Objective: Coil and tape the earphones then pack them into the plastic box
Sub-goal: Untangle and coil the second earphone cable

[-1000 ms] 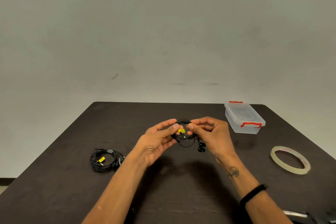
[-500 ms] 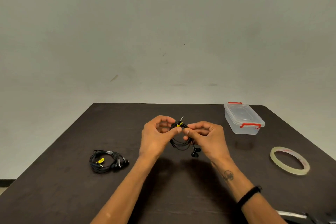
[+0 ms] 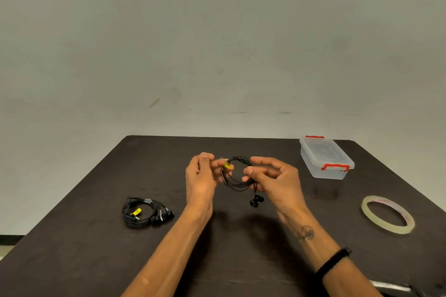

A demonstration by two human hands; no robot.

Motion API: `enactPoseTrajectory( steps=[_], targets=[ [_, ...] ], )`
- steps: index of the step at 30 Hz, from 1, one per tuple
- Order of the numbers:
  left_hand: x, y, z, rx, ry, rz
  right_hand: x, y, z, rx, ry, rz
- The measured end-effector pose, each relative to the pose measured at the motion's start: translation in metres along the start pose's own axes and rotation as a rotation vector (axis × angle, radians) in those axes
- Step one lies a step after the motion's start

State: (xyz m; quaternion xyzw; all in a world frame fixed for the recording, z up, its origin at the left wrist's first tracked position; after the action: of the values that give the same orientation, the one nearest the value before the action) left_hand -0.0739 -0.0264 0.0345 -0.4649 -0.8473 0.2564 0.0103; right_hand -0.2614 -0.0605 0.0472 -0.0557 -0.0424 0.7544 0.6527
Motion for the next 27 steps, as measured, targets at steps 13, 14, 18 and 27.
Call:
enactPoseTrajectory(
  steps=[13,14,18,27],
  targets=[
    [-0.002,-0.013,0.004,-0.461,-0.136,0.314,0.000,0.010,0.009,-0.071,0.052,-0.072],
    [-0.001,-0.014,0.005,-0.511,-0.143,0.327,-0.001,0.011,0.009,-0.071,0.060,-0.080],
    [-0.003,-0.012,-0.002,-0.647,-0.231,0.378,-0.001,0.014,0.009,-0.085,0.070,-0.102],
    [-0.004,-0.012,-0.013,-0.891,-0.428,0.459,-0.003,0.015,0.007,-0.112,0.027,-0.075]
  ],
)
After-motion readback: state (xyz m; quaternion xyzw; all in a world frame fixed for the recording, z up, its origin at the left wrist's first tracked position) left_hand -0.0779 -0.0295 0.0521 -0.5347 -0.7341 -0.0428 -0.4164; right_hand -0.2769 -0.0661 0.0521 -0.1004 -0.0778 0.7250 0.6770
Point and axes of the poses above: each hand's wrist, its own x-axis away from the middle knuckle, its own y-axis out of the back of the hand, z = x × y, the point moved 7 cm from there along -x, towards the middle knuckle, and after that the axes turned 11 degrees about -y, right-handed, at the moved point
